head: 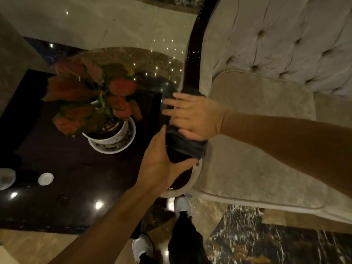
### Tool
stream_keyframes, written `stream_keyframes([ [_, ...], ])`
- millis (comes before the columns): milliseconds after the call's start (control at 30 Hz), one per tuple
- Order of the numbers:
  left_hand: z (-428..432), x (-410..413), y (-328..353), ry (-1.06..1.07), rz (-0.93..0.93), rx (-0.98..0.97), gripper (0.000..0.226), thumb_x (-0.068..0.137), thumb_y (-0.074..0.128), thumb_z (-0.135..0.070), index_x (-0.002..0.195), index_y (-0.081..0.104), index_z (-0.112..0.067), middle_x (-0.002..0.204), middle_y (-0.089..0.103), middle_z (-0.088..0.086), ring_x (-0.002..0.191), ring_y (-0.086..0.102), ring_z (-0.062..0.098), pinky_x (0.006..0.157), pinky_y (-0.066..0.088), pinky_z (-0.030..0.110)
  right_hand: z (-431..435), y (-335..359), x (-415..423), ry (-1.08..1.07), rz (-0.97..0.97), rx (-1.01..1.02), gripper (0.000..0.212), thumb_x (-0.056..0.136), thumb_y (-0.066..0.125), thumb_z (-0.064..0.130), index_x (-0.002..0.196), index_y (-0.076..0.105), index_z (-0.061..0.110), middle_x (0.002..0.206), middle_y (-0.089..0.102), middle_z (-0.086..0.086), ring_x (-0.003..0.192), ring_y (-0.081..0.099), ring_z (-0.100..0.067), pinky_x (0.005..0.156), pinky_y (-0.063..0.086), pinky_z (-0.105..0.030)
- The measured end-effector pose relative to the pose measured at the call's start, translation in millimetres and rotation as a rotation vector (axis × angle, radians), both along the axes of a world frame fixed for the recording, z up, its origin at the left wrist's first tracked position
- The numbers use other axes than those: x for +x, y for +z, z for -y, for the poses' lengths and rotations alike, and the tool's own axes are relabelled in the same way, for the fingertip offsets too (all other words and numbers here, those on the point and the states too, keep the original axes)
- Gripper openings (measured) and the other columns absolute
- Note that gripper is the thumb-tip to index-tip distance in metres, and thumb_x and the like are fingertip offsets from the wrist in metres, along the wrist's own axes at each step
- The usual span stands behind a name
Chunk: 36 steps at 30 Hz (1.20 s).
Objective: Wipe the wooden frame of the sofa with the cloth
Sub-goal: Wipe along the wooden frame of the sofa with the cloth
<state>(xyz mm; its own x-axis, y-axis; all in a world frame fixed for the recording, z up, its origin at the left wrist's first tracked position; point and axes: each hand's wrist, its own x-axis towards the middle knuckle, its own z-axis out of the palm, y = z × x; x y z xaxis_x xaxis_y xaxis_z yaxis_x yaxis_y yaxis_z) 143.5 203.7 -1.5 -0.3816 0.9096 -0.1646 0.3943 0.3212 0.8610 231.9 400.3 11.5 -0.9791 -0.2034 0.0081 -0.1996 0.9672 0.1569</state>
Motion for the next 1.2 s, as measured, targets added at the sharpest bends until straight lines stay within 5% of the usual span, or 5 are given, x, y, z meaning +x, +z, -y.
stream_keyframes([
  [200, -104.4, 5.5, 7.1, 0.179, 0.050, 0.016, 0.104, 0.060, 0.079, -0.053, 0.143, 0.026, -0.019, 0.136, 0.050, 0.002, 0.121, 0.051, 0.018, 0.098, 0.048, 0.043, -82.0, 11.8, -30.4, -0.004, -0.180, -0.153, 0.045, 0.099, 0.032, 0.026, 0.091, 0.070, 0.002, 0.095, 0.070, -0.017, 0.106, 0.063, -0.038, 0.119, 0.025, -0.049],
  [500, -251.8, -16.4, 18.1, 0.293, -0.392, -0.132, 0.104, 0.076, 0.053, -0.070, 0.148, -0.009, -0.027, 0.153, 0.030, 0.008, 0.126, 0.047, 0.026, 0.076, 0.044, 0.032, -247.0, 7.3, -74.4, -0.231, -0.270, -0.321, 0.052, 0.095, 0.023, 0.028, 0.090, 0.068, 0.003, 0.092, 0.069, -0.016, 0.100, 0.061, -0.035, 0.118, 0.024, -0.050],
  [833, -375.9, -52.3, 22.6, 0.134, -0.720, -0.270, 0.099, 0.079, 0.023, -0.080, 0.148, -0.014, -0.019, 0.155, 0.025, 0.012, 0.131, 0.042, 0.029, 0.089, 0.050, 0.041, -425.2, 70.6, -96.6, -0.492, -0.124, 0.208, 0.061, 0.096, 0.023, 0.039, 0.077, 0.073, 0.008, 0.076, 0.069, -0.010, 0.086, 0.059, -0.032, 0.115, 0.030, -0.049],
  [1000, -457.8, -62.5, 29.7, 0.004, -0.664, -0.153, 0.087, 0.085, 0.016, -0.074, 0.149, -0.009, -0.020, 0.159, 0.018, 0.005, 0.139, 0.032, 0.024, 0.104, 0.041, 0.040, -514.5, 114.3, -74.1, -0.709, -0.204, 0.165, 0.046, 0.097, 0.030, 0.035, 0.066, 0.057, 0.017, 0.067, 0.060, -0.008, 0.073, 0.062, -0.032, 0.084, 0.044, -0.042],
  [1200, -580.6, -52.2, 67.0, 0.017, -0.679, -0.003, 0.085, 0.087, 0.038, -0.065, 0.148, 0.001, -0.018, 0.147, 0.035, 0.015, 0.130, 0.040, 0.031, 0.103, 0.042, 0.048, -580.2, 136.8, 32.6, -1.016, -0.043, 0.148, 0.021, 0.094, 0.057, 0.024, 0.110, 0.056, 0.009, 0.102, 0.066, -0.014, 0.084, 0.064, -0.034, 0.068, 0.051, -0.042],
])
